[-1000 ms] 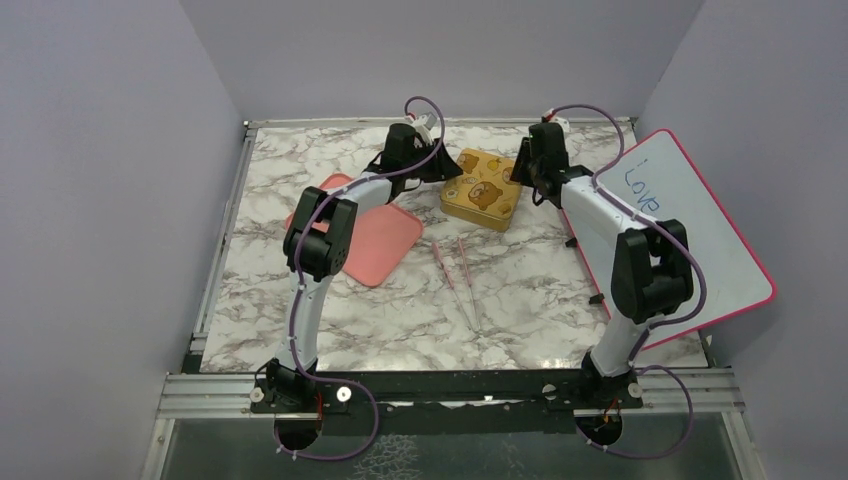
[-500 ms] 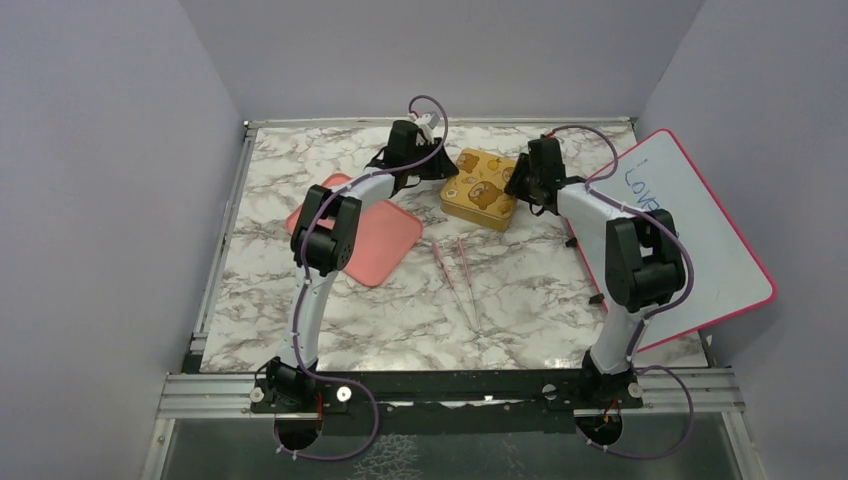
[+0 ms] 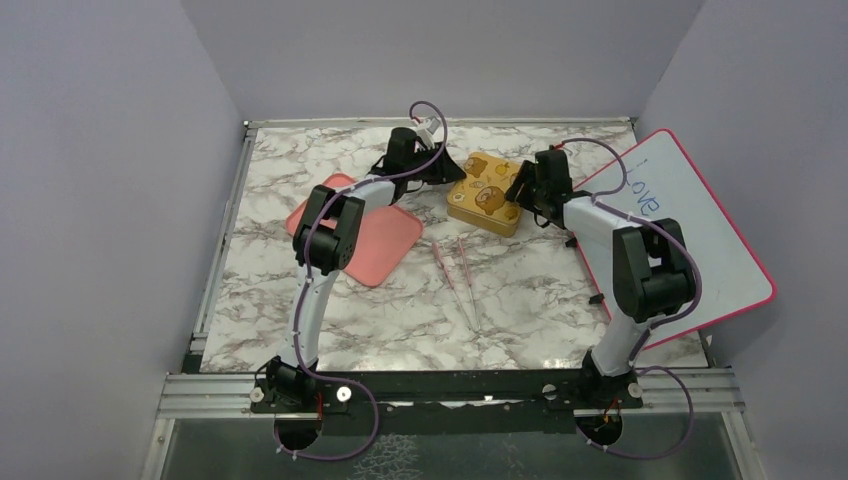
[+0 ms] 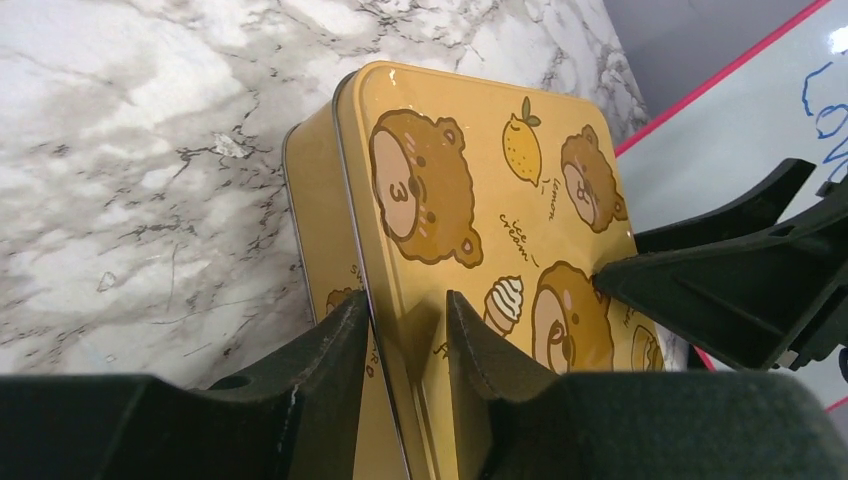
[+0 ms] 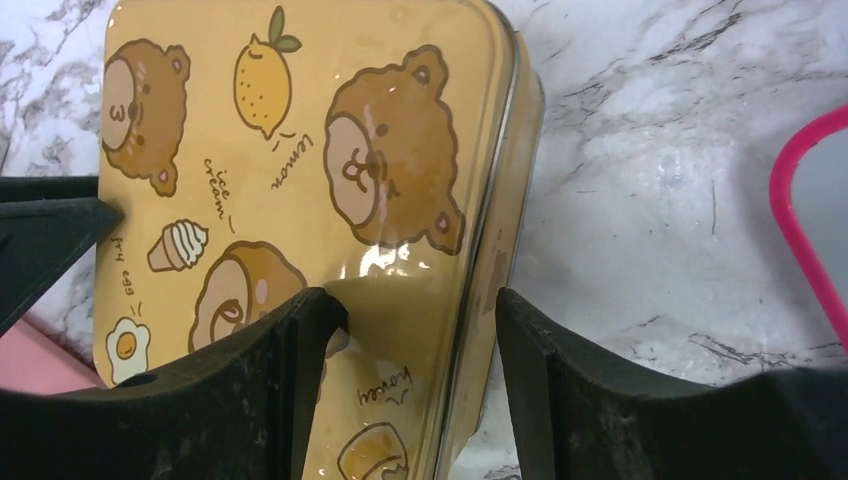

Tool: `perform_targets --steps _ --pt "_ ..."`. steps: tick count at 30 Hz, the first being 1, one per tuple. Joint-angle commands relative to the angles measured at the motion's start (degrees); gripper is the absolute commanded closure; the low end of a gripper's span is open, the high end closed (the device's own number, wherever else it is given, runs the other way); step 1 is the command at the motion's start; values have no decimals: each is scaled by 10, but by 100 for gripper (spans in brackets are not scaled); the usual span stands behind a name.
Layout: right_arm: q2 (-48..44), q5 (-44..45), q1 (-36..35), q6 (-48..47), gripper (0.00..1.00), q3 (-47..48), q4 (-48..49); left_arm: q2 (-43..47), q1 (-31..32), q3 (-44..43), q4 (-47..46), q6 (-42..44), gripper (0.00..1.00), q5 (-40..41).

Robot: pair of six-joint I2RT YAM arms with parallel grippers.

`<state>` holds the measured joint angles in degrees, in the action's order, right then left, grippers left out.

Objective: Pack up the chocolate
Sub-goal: Close the box lid on the packing box.

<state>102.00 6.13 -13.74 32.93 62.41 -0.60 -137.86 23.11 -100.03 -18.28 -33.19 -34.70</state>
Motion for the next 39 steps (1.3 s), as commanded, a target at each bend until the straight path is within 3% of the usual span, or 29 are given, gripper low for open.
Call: perform_targets --steps 1,6,12,16,19,24,29,35,39 --pt "23 -55 1 -8 41 -28 -25 0 26 5 -42 -28 64 -84" --pt "28 -175 2 8 64 -70 101 -2 26 19 -46 -31 66 -96" --pt "21 -239 2 30 72 -93 164 8 26 35 -48 -25 67 -93" --pt "34 -165 2 24 72 -70 89 9 21 40 3 -4 67 -37" --pt "50 -114 2 7 61 -52 44 3 18 21 58 31 71 5" --pt "23 -75 2 -9 45 -7 -24 15 12 16 65 37 79 30" --pt "-19 -8 2 -31 36 45 -97 31 7 -17 82 41 66 37" --pt "-39 41 2 -61 40 85 -138 65 2 -26 65 27 60 57" --pt "-36 45 2 -81 58 115 -136 79 2 -26 29 15 68 67"
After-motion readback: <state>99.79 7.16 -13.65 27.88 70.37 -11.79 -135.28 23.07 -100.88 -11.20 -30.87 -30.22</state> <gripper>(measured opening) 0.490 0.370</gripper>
